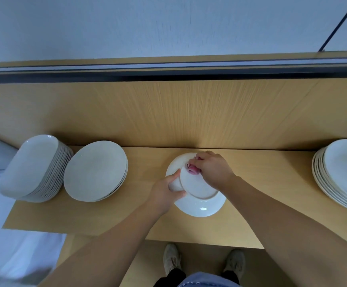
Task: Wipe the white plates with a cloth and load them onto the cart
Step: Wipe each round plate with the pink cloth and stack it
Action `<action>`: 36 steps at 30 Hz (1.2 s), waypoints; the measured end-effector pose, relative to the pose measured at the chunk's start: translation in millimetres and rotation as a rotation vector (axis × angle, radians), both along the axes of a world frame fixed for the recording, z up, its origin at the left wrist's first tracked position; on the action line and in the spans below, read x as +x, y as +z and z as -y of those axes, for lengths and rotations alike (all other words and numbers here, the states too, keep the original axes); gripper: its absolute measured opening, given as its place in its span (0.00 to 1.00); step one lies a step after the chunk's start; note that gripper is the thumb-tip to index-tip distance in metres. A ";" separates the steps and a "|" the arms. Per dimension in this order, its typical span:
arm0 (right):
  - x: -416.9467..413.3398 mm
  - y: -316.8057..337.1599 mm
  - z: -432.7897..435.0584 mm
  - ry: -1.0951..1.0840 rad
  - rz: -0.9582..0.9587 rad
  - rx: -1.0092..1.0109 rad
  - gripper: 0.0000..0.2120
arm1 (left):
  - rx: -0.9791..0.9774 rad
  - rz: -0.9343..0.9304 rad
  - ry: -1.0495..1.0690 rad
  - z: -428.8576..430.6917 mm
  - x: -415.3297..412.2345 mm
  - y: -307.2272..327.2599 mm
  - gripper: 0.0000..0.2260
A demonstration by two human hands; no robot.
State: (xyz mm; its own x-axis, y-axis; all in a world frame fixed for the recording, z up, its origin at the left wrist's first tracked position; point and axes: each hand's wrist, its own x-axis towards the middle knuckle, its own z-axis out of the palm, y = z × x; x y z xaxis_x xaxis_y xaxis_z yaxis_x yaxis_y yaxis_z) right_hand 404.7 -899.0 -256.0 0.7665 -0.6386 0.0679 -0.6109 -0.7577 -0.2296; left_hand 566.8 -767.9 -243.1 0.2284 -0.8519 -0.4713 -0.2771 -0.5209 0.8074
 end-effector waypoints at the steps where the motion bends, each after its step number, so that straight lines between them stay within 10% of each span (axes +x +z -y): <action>1: -4.2 -1.3 2.5 -0.028 -0.022 -0.001 0.11 | -0.004 0.001 0.002 -0.1 0.1 -0.2 0.32; 16: -60.1 8.4 -55.0 0.167 -0.190 0.181 0.10 | -0.008 -0.012 0.061 -10.8 -11.3 5.3 0.33; 30: -81.9 88.7 -11.1 0.121 0.219 0.075 0.20 | -0.101 -0.144 0.284 -8.2 -50.2 72.7 0.20; 36: -83.7 113.9 -4.8 0.172 0.268 0.065 0.21 | -0.185 0.134 0.256 -5.1 -75.1 108.5 0.13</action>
